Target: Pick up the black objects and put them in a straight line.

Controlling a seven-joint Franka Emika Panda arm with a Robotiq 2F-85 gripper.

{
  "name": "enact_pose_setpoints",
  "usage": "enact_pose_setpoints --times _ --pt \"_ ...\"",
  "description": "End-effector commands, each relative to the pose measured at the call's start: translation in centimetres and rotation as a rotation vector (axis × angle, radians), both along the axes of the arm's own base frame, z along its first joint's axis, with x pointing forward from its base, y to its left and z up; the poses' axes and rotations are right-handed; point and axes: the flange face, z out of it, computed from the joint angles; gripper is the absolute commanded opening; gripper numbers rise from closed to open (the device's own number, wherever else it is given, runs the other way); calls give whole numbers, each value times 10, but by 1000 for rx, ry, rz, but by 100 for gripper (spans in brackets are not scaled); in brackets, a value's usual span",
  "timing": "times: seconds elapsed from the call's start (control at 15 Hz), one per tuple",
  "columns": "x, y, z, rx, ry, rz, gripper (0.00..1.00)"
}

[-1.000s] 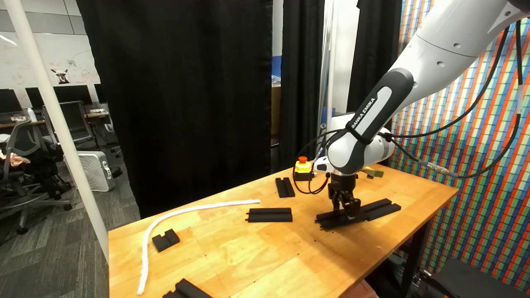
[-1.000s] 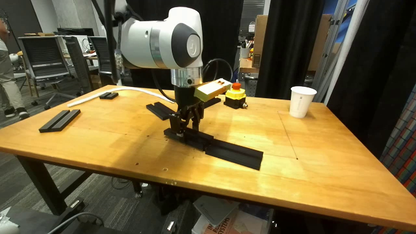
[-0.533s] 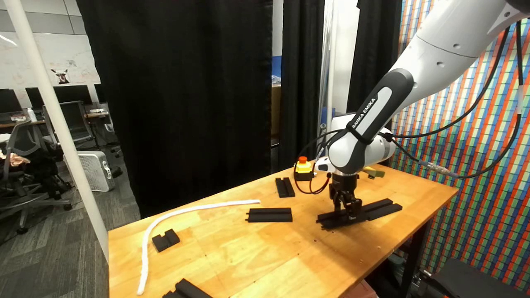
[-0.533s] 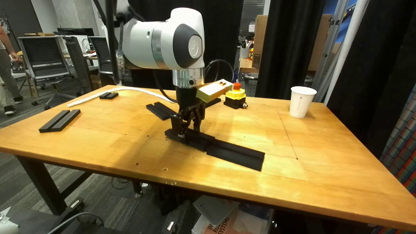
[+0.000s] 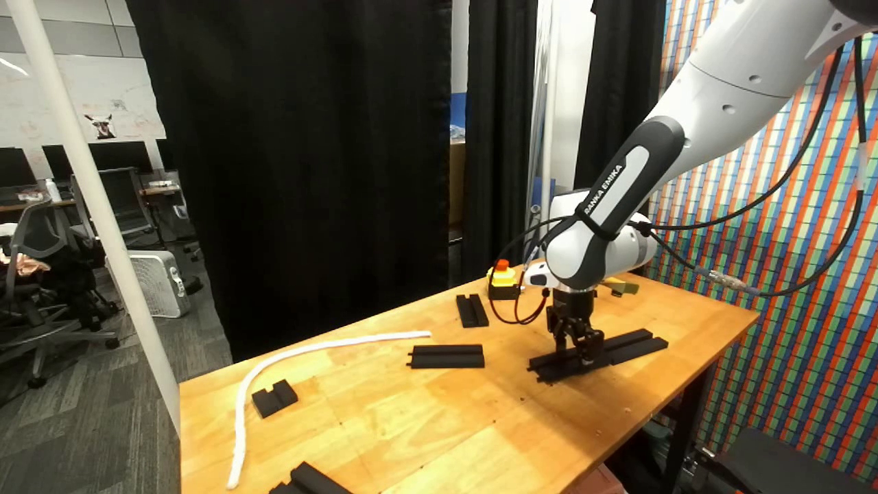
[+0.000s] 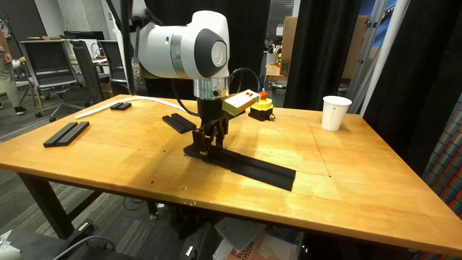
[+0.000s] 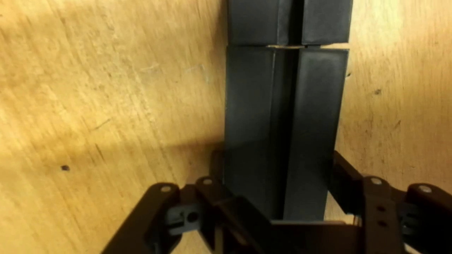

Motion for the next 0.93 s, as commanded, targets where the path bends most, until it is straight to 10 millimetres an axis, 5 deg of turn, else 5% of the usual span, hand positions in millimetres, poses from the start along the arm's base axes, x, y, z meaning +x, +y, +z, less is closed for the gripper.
enact_pose_setpoints --times 0.0,0.87 --pt "3 -4 2 1 -8 58 46" --pt "0 -8 -1 -4 -37 67 46"
